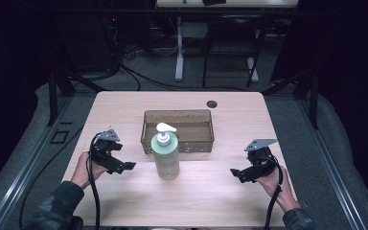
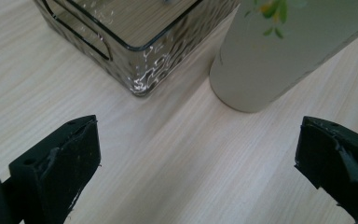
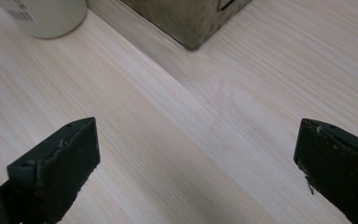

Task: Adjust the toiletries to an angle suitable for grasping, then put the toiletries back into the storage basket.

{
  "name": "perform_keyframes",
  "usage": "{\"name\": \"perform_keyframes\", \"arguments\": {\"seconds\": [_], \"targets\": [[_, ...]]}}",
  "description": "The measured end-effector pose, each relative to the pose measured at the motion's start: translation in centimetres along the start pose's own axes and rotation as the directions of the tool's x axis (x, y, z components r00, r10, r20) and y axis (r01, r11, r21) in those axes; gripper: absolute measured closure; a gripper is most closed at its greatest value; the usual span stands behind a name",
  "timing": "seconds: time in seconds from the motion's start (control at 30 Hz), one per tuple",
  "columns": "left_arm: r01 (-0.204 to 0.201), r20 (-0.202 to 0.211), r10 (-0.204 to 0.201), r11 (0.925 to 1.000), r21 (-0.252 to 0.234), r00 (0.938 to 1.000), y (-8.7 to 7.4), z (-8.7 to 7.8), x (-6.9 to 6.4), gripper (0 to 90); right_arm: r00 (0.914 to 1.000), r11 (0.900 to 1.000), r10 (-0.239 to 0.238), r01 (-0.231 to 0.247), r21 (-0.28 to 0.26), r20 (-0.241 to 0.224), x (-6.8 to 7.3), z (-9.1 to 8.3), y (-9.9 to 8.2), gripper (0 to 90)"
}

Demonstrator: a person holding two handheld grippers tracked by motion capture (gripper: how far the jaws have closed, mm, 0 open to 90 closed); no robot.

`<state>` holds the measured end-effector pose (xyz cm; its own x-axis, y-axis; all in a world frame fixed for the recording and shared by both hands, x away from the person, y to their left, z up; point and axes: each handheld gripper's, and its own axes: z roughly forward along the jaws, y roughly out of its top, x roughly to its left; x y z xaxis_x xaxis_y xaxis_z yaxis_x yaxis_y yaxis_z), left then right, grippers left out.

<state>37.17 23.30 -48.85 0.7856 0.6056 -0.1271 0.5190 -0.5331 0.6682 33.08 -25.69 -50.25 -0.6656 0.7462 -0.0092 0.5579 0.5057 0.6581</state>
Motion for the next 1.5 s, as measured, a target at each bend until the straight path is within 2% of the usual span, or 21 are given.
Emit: {"name": "perform_keyframes", "arguments": {"seconds": [0.23,0.43,0.6,0.77,1.0,1.5], "targets": [[-0.041,0.007,0.041,0.9991,-0.013,0.9991,1.6,-0.8,-0.3,0.2,0.9994,0.9998,0.002,-0.002,0.018,0.036,-0.6,0.1,-0.6,0.0],[-0.067,0.013,0.067,0.9977,-0.012,0.9976,2.7,-1.2,-0.5,0.1,0.9990,0.9997,0.018,-0.019,0.018,0.042,-1.1,-0.2,-0.8,0.0],[-0.076,0.026,0.076,0.9969,-0.019,0.9967,3.3,-1.4,-0.8,0.1,0.9983,0.9987,0.039,-0.040,0.033,0.043,-1.5,-0.1,-1.1,0.0],[-0.073,0.033,0.073,0.9970,-0.026,0.9967,3.6,-1.4,-0.8,0.1,0.9984,0.9981,0.039,-0.041,0.045,0.041,-1.5,0.1,-1.3,0.0],[-0.092,0.037,0.093,0.9953,-0.031,0.9950,4.5,-2.0,-1.0,0.1,0.9985,0.9977,0.037,-0.040,0.054,0.041,-1.6,0.2,-1.2,0.0],[-0.160,0.074,0.161,0.9869,-0.016,0.9841,7.5,-3.0,-2.0,0.1,0.9979,0.9939,0.055,-0.058,0.094,0.034,-2.3,0.5,-1.6,0.0]]}}
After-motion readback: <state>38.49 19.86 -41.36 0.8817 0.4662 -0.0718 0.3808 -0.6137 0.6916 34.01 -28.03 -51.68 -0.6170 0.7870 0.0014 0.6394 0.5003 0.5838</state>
